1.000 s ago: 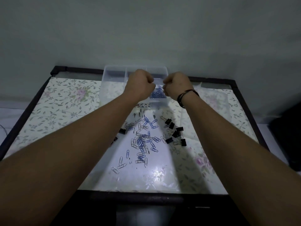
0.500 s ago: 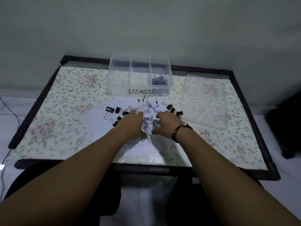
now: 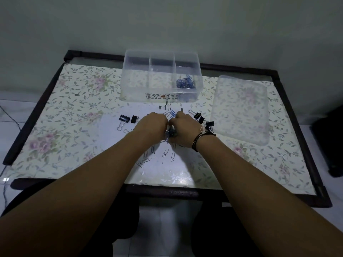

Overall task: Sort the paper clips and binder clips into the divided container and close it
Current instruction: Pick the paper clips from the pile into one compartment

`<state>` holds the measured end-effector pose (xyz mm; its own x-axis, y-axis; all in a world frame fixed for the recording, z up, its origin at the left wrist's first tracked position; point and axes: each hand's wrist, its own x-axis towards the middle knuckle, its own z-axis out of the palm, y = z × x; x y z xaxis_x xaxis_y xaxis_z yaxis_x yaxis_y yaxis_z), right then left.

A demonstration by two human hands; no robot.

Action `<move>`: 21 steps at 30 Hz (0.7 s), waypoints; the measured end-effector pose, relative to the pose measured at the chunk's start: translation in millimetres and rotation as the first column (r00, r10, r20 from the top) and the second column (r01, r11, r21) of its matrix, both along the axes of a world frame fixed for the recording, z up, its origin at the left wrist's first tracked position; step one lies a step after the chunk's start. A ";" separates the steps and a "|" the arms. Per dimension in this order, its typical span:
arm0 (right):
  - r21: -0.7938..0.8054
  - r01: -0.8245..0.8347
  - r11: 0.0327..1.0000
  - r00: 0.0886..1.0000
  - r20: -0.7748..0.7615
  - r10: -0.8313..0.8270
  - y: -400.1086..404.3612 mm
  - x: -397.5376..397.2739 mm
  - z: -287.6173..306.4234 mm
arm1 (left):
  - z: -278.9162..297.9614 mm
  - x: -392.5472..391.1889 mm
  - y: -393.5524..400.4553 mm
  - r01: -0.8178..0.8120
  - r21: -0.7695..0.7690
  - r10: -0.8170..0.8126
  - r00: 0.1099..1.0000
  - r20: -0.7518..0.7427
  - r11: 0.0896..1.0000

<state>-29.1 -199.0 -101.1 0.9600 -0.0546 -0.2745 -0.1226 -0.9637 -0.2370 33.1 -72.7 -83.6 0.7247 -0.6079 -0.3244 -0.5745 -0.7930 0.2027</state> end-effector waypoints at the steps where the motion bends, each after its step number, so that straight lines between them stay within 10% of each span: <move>1: 0.020 0.011 1.000 1.000 0.020 -0.011 2.0 0.9 -0.7 | -0.3 0.1 -0.4 -0.002 0.006 0.002 1.000 0.015 1.000; 12: -0.046 0.006 0.999 0.997 0.073 -0.003 1.8 2.8 5.2 | -3.4 1.2 7.4 -0.090 -0.069 0.086 0.995 -0.055 0.994; 21: 0.427 0.291 0.856 0.917 0.130 -0.377 -28.6 -5.2 54.6 | 28.9 12.3 11.7 -0.243 -0.328 0.174 0.959 -0.225 0.913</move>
